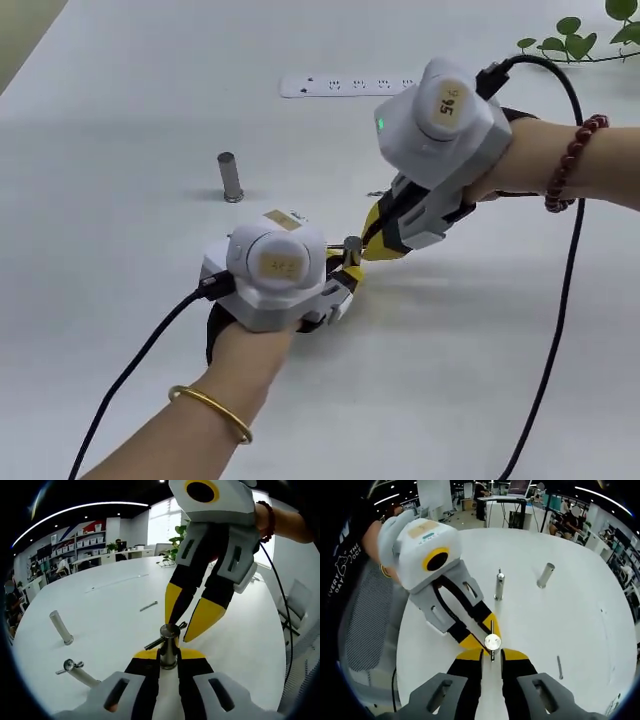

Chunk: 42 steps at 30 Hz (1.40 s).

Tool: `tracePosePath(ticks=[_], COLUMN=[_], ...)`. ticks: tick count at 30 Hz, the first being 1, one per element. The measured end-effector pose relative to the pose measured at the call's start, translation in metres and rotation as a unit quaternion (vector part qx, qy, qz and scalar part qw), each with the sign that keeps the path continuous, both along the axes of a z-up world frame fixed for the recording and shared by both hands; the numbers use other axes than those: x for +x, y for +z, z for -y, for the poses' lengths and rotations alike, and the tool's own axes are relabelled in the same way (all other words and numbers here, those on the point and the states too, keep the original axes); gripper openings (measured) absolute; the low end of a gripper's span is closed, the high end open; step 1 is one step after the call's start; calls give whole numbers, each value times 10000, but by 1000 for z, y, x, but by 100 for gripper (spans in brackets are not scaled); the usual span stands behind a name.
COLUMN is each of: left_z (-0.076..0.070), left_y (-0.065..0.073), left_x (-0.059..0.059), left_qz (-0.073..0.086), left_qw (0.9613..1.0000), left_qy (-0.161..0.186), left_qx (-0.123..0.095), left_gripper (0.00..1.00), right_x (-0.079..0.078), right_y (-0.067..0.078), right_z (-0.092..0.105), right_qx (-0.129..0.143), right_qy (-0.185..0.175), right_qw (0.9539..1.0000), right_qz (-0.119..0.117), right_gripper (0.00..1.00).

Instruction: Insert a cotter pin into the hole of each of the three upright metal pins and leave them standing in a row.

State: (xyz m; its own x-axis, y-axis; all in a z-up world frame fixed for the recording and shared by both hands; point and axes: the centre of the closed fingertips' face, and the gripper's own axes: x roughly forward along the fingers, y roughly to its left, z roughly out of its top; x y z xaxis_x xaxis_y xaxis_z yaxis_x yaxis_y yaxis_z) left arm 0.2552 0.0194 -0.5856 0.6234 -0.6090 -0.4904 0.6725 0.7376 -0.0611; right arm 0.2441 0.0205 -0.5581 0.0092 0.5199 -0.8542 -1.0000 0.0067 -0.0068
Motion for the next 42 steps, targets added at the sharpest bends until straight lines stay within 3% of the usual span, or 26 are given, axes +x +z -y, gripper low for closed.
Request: tracePosePath(ticks=[14, 25, 37, 42], left_z=[1, 1, 1, 1], left_y=[-1, -1, -1, -2], left_x=[0, 0, 0, 1], left_qz=[28, 13, 4, -140], left_qw=[10000, 10000, 10000, 9998], left_qy=[26, 30, 21, 89], left_qx=[18, -20, -24, -114], left_gripper=[10, 10, 10, 10], right_x=[2, 3, 5, 3], right_y=[0, -5, -8, -7], right_z=[16, 13, 12, 12], right_qx=[-145, -26, -76, -59], right_qy=[-67, -134, -132, -156], right_qw=[9997, 9999, 9999, 9999], right_qz=[175, 21, 37, 45], right_gripper=[3, 0, 0, 0])
